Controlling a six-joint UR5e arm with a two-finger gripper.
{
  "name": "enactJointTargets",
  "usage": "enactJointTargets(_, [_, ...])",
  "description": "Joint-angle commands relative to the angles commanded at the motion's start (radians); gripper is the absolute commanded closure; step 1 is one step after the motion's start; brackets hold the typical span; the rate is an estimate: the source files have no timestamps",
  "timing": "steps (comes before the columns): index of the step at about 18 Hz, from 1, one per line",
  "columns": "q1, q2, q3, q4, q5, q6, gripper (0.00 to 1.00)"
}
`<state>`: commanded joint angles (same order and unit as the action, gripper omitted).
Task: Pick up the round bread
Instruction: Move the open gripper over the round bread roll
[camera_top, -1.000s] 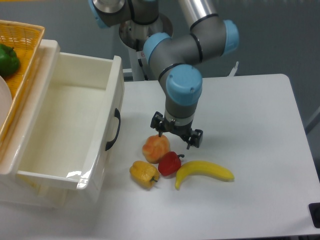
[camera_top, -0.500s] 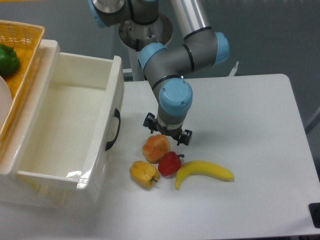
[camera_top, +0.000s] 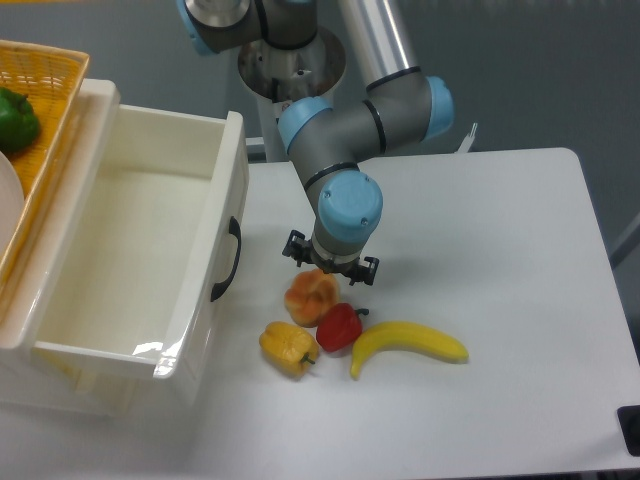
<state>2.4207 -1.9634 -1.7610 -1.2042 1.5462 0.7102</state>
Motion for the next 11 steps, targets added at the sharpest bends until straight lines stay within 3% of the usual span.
enactJointTargets(11, [-0.017, -0.035, 0.005, 0.006, 0.04, -0.063, 0.0])
